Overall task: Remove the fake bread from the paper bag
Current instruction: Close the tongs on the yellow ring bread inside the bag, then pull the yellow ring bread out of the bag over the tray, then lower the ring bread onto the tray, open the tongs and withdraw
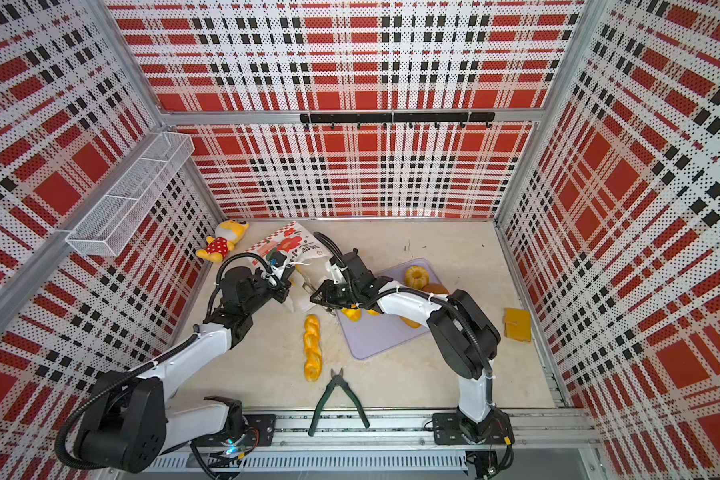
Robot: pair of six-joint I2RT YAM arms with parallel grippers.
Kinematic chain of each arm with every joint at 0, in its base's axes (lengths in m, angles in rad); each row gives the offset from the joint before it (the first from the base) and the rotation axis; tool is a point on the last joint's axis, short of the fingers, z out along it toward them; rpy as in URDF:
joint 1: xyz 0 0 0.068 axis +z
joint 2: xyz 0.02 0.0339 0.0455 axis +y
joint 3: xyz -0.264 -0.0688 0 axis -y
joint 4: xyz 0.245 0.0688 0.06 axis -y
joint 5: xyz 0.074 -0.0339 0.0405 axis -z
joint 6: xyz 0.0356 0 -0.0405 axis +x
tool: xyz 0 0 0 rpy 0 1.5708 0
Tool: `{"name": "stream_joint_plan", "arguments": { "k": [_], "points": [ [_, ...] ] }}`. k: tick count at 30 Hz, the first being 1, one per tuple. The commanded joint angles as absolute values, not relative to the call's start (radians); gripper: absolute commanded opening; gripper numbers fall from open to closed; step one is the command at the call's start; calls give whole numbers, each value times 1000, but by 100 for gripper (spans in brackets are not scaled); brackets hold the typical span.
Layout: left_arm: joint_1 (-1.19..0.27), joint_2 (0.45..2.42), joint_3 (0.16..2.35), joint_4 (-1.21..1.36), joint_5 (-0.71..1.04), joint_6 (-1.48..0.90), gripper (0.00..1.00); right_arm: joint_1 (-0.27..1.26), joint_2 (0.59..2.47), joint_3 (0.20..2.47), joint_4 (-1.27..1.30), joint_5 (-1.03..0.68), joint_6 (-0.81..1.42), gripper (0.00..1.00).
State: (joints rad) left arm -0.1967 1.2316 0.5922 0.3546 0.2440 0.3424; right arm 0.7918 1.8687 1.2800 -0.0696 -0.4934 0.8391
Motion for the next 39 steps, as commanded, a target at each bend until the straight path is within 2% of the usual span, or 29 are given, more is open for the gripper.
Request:
{"name": "stream_joint_plan", "arguments": {
  "k": [1,6,17,22,28,39],
  "points": [
    [-204,1233,621,367,191,321,0,801,1812,1254,-78,-451,798,0],
    [-206,1233,626,365,138,318,0,815,1722,1219,-203,-396,751,0],
    [-210,1255,643,359,71,298,0,819,1377,1091,-428,-285,681,0],
    [-214,1248,639,361,71,291,0,815,1240,1073,-613,-209,635,0],
    [-214,1223,612,359,72,294,0,759,1087,999,-744,-170,624,0],
    [-215,1193,585,359,90,292,0,700,1026,851,-719,-202,656,0]
  ]
}}
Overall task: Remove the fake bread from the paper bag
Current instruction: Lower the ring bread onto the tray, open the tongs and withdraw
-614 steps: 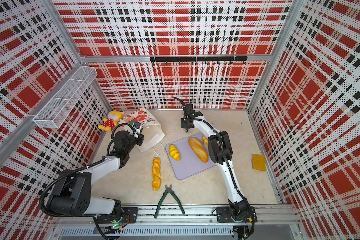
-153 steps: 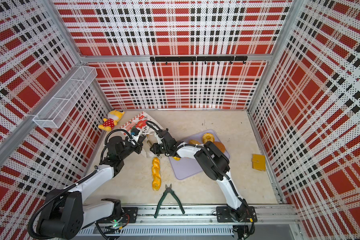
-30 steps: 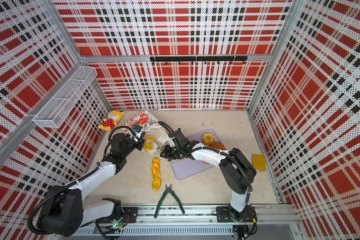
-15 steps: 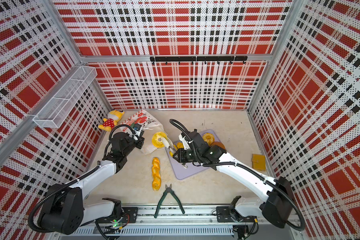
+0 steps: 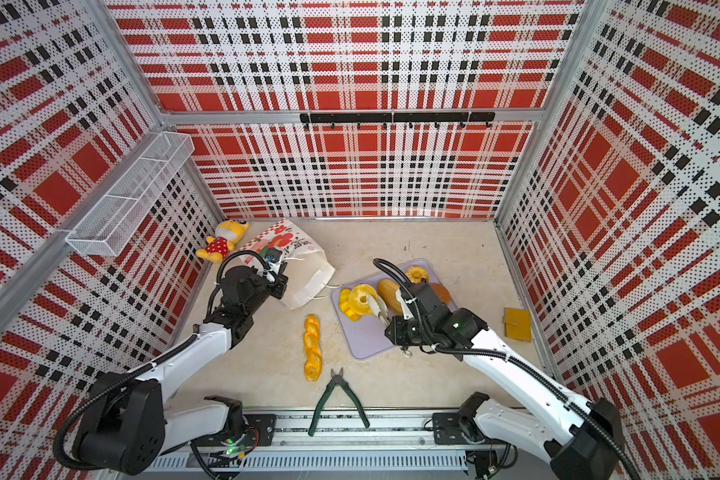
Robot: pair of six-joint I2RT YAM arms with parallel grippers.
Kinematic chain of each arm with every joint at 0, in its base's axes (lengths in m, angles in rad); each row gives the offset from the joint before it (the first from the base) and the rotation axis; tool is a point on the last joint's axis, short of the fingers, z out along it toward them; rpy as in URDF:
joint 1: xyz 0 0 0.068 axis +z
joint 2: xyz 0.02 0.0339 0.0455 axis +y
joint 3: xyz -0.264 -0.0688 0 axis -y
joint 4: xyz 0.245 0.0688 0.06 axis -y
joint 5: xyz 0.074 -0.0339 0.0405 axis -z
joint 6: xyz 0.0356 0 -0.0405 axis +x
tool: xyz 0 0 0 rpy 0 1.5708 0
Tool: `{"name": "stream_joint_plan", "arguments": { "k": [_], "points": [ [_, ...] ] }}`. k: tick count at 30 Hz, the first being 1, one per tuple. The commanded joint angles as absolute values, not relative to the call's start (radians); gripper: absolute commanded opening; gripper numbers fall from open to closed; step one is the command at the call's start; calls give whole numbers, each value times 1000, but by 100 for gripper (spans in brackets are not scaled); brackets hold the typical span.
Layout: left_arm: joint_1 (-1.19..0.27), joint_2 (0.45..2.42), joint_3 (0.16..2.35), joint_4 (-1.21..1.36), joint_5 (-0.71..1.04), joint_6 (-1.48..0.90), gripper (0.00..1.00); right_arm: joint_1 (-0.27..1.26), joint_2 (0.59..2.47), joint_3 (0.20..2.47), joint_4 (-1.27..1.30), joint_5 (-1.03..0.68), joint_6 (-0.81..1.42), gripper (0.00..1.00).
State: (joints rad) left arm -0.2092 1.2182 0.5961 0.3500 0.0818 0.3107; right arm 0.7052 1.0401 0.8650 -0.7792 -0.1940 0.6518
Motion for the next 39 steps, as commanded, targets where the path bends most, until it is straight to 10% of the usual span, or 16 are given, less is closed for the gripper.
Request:
{"name": "stream_joint_plan", "arguments": {
  "k": [1,26,33,39],
  "points": [
    [-215,1192,582,361,91,292,0,701,1026,842,-709,-206,661,0],
    [-217,1182,571,360,107,291,0,699,924,820,-899,-201,712,44],
    [-217,1179,563,360,109,293,0,698,923,909,-1011,-156,673,42],
    [-217,1177,563,359,104,293,0,699,968,997,-1006,-185,629,16]
  ]
}}
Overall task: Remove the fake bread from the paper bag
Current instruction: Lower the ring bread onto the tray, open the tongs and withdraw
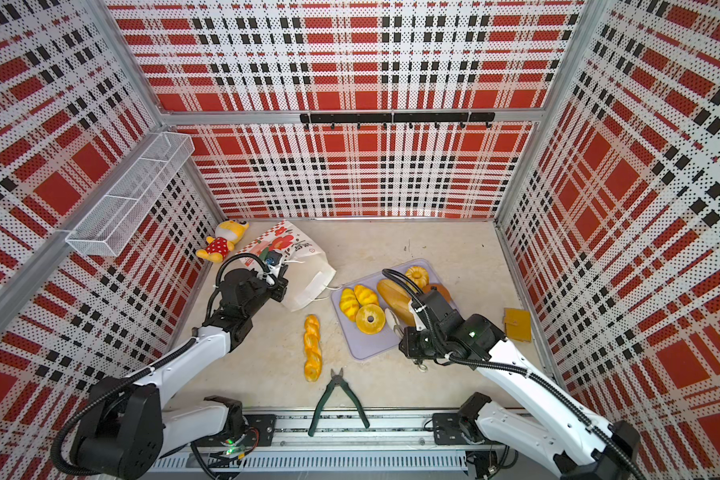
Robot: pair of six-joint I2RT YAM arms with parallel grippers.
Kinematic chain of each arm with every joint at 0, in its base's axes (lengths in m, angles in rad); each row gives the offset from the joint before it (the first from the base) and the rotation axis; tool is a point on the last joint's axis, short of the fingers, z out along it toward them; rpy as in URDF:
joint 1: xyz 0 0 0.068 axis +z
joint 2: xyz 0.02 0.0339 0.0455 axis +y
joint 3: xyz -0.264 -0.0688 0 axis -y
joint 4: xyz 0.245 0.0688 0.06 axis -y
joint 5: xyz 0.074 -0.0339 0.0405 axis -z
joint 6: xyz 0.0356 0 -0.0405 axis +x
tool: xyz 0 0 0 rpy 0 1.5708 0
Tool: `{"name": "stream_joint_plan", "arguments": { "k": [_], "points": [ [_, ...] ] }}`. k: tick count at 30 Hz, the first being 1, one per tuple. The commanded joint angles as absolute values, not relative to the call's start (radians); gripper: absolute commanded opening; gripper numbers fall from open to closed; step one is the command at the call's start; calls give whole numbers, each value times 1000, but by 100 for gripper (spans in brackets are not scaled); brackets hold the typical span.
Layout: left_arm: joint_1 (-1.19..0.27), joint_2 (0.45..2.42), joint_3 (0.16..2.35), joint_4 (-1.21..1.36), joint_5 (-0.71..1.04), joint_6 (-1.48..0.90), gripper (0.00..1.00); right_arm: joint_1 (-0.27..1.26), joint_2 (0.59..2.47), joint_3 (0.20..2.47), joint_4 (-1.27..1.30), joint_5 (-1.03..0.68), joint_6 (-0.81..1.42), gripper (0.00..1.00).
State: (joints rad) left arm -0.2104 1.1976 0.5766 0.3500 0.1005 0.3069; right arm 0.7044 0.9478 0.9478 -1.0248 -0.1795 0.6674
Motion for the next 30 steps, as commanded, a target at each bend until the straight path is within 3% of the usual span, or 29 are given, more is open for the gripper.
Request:
{"name": "stream_joint_plan", "arguments": {
  "k": [1,11,30],
  "points": [
    [-217,1176,563,360,106,293,0,699,982,1005,-996,-191,622,12],
    [-218,1172,565,358,107,292,0,687,1100,1003,-921,-202,574,0],
    [-229,1181,581,348,107,294,0,685,945,663,-830,-203,690,0]
  ]
}}
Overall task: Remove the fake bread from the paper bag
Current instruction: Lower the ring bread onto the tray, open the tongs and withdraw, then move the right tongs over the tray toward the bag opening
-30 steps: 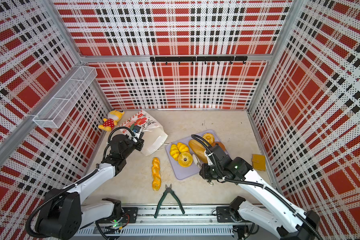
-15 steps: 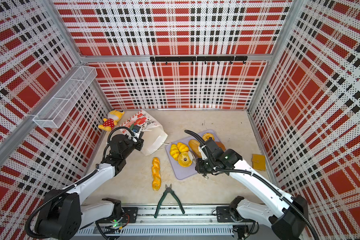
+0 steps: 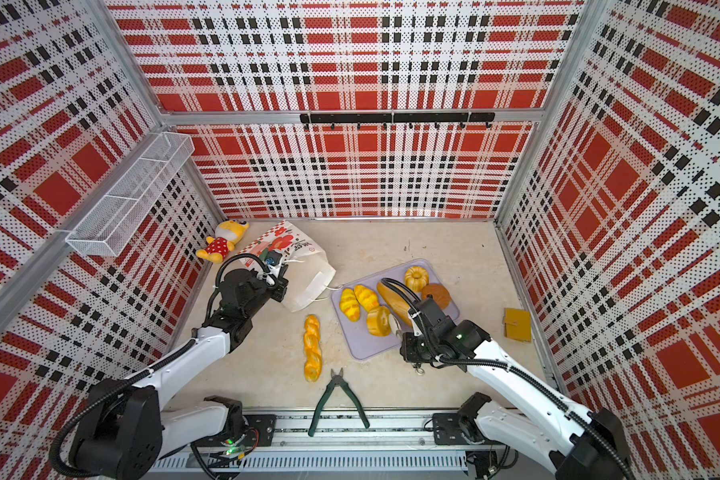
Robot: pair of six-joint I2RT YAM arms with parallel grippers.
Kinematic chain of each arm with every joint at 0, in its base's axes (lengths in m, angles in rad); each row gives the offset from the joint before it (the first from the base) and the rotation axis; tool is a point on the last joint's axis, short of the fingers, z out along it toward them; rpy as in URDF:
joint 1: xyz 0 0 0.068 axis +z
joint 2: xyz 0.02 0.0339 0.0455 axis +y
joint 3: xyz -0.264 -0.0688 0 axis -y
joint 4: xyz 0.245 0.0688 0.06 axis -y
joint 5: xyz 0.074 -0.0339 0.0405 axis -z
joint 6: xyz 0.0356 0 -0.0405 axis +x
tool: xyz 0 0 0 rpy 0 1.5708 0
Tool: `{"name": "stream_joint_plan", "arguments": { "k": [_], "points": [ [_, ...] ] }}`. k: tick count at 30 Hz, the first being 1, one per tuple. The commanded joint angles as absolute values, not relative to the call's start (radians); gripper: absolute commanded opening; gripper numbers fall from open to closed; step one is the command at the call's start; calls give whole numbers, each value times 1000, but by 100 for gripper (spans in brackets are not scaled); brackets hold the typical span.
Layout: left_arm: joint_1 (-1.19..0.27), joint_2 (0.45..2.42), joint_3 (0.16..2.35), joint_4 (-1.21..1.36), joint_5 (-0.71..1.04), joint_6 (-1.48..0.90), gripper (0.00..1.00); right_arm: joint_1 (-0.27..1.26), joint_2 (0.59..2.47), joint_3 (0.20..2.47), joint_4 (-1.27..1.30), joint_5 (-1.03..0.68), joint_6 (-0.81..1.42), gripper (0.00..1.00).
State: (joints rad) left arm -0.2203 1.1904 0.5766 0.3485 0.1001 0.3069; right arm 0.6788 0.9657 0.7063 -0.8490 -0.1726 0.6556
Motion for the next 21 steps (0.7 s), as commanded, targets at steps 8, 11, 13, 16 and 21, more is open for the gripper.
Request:
{"name": "stream_joint_plan", "arguments": {
  "k": [8,11,13,16,21],
  "points": [
    [-231,1174,594,331,104,301,0,684,897,537,-679,-265,767,0],
    [-232,1169,594,326,104,301,0,685,898,535,-677,-258,772,0],
    [-234,1167,592,323,104,299,0,685,893,557,-729,-232,762,0],
    [-235,1164,588,320,103,302,0,684,875,599,-822,-183,741,0],
    [-235,1160,589,319,98,306,0,685,855,691,-930,-164,713,0]
  ]
}}
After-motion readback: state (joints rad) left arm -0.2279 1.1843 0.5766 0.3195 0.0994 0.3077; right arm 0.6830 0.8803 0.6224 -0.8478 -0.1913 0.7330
